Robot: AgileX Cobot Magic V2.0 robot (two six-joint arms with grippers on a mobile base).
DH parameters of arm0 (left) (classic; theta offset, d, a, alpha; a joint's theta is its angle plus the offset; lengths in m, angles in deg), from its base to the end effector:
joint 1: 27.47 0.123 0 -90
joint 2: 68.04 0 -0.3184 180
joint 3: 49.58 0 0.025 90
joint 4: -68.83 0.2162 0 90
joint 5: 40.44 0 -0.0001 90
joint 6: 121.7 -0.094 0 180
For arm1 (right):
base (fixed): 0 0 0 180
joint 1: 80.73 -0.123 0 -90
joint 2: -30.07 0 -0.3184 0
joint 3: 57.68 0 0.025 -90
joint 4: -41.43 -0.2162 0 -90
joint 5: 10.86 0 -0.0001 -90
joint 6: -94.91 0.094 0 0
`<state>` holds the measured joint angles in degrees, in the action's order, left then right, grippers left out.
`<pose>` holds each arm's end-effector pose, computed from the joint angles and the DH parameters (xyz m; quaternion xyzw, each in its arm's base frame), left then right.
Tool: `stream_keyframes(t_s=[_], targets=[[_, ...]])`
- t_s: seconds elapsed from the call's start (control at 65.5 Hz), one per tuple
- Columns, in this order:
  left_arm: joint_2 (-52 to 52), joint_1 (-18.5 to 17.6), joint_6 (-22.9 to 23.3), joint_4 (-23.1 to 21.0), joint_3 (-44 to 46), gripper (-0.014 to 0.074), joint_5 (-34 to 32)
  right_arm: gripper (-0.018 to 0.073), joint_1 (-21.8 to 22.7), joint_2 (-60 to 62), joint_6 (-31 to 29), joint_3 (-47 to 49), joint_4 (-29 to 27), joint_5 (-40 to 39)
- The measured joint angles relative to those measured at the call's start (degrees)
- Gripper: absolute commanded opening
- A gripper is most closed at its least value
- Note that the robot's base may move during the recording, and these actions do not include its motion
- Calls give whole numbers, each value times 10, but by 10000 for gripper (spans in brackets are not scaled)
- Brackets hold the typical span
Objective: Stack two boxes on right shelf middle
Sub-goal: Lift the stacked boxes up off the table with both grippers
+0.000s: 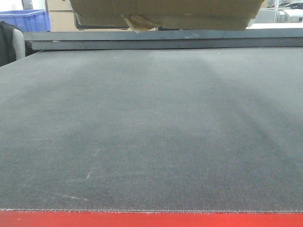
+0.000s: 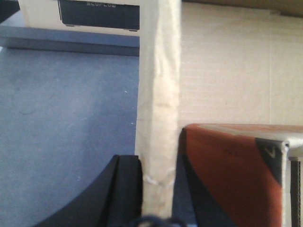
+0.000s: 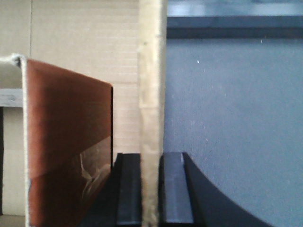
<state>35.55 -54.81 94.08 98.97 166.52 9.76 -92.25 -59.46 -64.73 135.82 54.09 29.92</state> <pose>0.3226 -0.1259 0.5036 -0.0218 0.8270 -0.0424 0.5602 0.2816 0.0436 0.4768 0.0320 0.8466 0.0420 0.5296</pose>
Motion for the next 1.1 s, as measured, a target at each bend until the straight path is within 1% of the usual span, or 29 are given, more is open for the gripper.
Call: stream_keyframes(t_s=[0.168, 0.259, 0.442, 1.098], targets=[[0, 0, 0, -23, 0, -111, 4, -162, 0, 0, 0, 0, 4, -1], [0, 0, 0, -21, 0, -111, 4, -162, 0, 0, -2, 0, 4, -1], [0, 0, 1, -2, 0, -111, 4, -162, 0, 0, -2, 0, 4, -1], [0, 0, 1, 2, 0, -111, 0, -162, 0, 0, -3, 0, 4, -5]])
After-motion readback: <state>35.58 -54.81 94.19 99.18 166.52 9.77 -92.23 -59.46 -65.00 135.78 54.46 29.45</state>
